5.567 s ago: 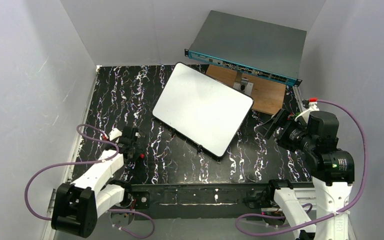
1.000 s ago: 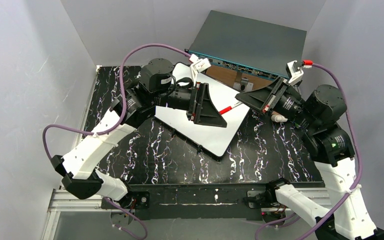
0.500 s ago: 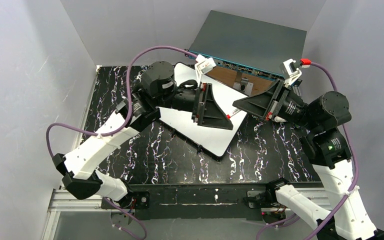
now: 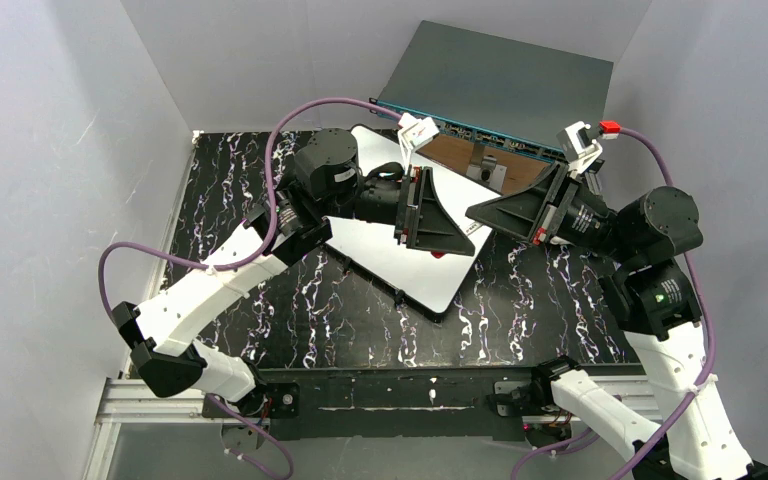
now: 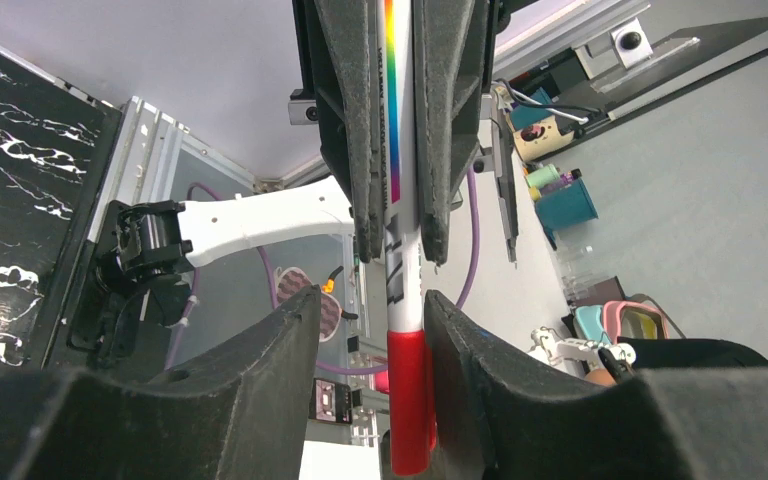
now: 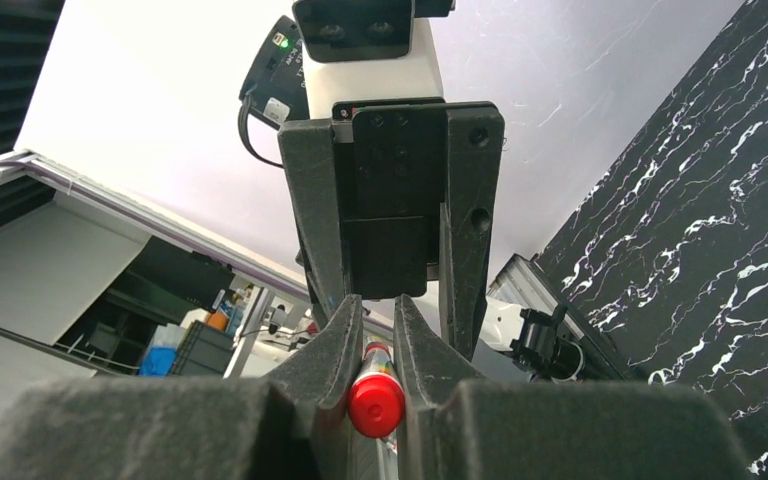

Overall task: Write a sentence on the whiteboard
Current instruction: Open the whiteboard marker at the center of the board.

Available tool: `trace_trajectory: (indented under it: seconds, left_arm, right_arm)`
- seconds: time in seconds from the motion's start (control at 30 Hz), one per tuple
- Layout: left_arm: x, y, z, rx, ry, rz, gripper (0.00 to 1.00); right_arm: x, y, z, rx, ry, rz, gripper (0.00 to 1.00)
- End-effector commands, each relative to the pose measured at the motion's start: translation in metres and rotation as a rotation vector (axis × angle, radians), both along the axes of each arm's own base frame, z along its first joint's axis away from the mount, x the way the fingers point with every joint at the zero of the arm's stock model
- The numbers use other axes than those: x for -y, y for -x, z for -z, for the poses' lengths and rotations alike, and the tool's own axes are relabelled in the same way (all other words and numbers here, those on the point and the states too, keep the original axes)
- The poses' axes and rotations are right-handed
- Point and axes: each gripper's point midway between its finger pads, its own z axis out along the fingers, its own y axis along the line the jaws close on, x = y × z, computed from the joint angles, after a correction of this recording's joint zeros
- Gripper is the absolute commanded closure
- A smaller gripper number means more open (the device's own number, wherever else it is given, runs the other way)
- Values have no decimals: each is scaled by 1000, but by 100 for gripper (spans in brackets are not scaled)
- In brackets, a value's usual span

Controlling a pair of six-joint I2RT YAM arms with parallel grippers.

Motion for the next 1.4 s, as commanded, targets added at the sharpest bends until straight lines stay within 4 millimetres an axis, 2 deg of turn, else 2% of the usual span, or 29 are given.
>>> trace_trajectory:
  seconds: [0.0,0.2,0.27,0.33,0.6,0.7,0.83,0.9,0.97,1.03,1.07,1.1,1.17,1.33,1.37]
  left_arm:
    - [-20,18,-21,19,53,16,58]
    - [-35,29,-23,10,54,18,58]
    - [-36,31,-22,1,52,28,67]
    - [-34,35,-22,-15,48,51,69]
    - [-20,42,-23,-19,45,108,64]
    - [-19,43,-24,-14,52,113,73]
    - [-22,45,-27,-7,63,113,78]
    - [-21,45,-27,-9,63,118,85]
    - [-20,45,-27,-4,61,122,99]
    - [-24,46,-24,37,29,128,100]
    - [-29,50,-17,74,-20,158,100]
    - [-37,55,-4,94,-80,190,100]
    - [-39,58,9,96,-121,223,100]
    - [-40,57,11,107,-128,223,100]
    - [-40,57,12,108,-128,223,100]
  right_arm:
    - [7,16,-17,97,-25,1,99]
    - [8,19,-22,134,-5,9,99]
    - [8,19,-22,137,-6,9,99]
    - [8,18,-22,135,-6,14,99]
    - [9,16,-21,140,-4,27,99]
    - [9,16,-22,143,-8,34,99]
    - [10,17,-20,147,-9,35,99]
    - [10,19,-17,147,-5,25,99]
    - [10,20,-14,141,-1,18,99]
    - [9,23,-7,115,31,3,99]
    - [11,27,-1,104,62,0,71]
    - [13,30,7,98,87,9,53]
    - [14,31,9,99,92,7,59]
    - [10,33,8,90,83,-31,63]
    - [9,32,6,84,69,-40,67]
